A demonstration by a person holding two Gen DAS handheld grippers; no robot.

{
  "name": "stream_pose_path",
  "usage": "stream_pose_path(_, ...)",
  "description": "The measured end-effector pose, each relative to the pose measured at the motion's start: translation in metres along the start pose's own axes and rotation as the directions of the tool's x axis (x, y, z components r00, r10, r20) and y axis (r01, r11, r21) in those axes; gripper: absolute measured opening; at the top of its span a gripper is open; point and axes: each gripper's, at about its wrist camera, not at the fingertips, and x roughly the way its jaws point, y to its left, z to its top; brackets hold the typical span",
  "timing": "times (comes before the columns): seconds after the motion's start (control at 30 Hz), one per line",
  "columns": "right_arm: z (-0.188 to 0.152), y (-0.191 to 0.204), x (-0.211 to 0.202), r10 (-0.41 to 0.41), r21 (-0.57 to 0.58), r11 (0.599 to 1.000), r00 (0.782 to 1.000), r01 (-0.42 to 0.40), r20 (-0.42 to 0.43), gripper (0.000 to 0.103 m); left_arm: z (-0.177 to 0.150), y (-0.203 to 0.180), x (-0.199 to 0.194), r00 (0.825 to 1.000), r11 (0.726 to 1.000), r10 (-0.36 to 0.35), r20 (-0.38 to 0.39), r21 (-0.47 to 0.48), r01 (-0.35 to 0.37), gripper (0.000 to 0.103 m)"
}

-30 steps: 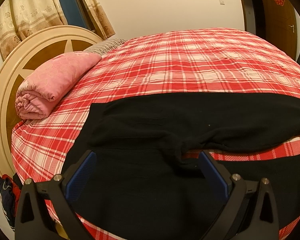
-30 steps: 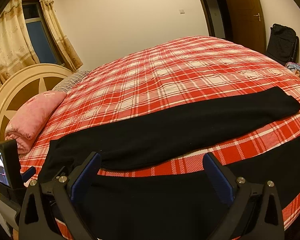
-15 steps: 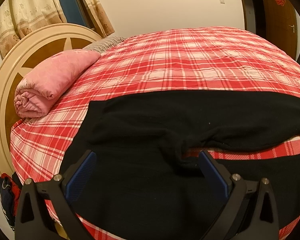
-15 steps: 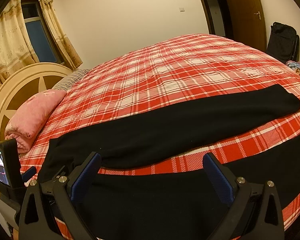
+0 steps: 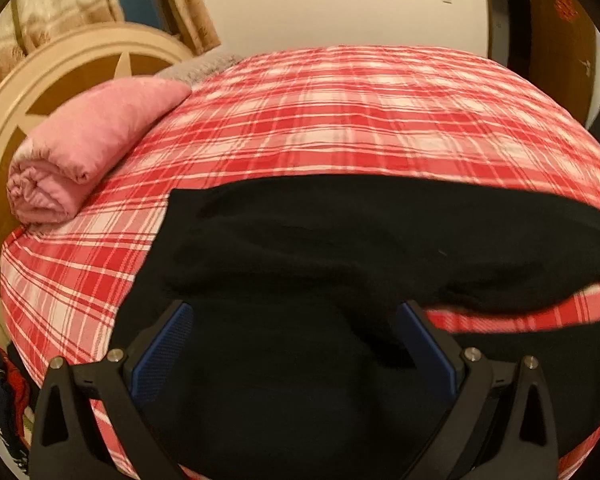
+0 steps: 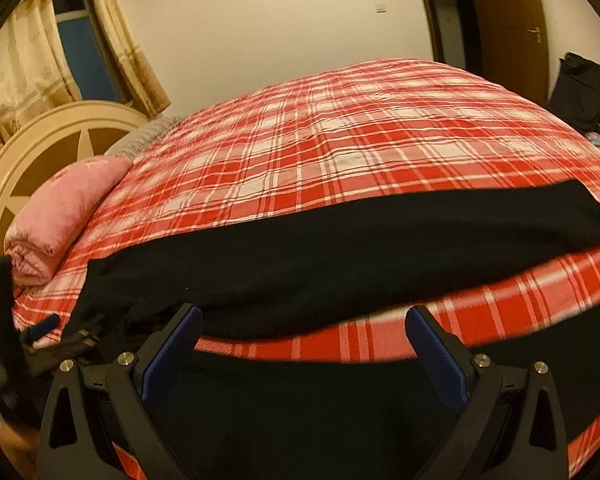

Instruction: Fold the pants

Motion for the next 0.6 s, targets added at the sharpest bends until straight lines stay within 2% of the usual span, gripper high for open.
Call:
stream_pose_path(0.13, 0.037, 0.012, 0.041, 0.02, -0.142, 0.99, 1.0, -0.023, -0.022, 0.102, 0.025, 0.027, 0.02, 1.0, 0.999, 0.027, 0.004, -0.03, -0.026, 0.103)
stream_pose_path(0.27, 0.066, 0.044, 0.109, 0.023, -0.324, 0.944, 0.993, -0.059, -0.113, 0.102, 0.047, 0.043, 0.059, 0.996, 0.995, 0.062, -0.063, -0.07, -0.066, 0.103)
stream_pose_path(0.47, 0.077, 0.06, 0.181, 0.008, -0.445, 0.888, 0.973, -0.112, -0.229, 0.097, 0.05, 0.049, 0.102, 0.987, 0.991, 0.024, -0.158, -0.126, -0.044, 0.103)
stream_pose_path(0.57, 0.074, 0.059, 0.2, 0.016, -0.459, 0.875, 0.955, -0.157, -0.296, 0.084, 0.049, 0.046, 0.113, 0.986, 0.991, 0.028, -0.165, -0.122, -0.048, 0.103)
stream_pose_path(0.6, 0.074, 0.059, 0.202, 0.032, -0.457, 0.872, 0.952, -0.174, -0.303, 0.083, 0.049, 0.046, 0.115, 0.986, 0.991, 0.028, -0.165, -0.123, -0.049, 0.103)
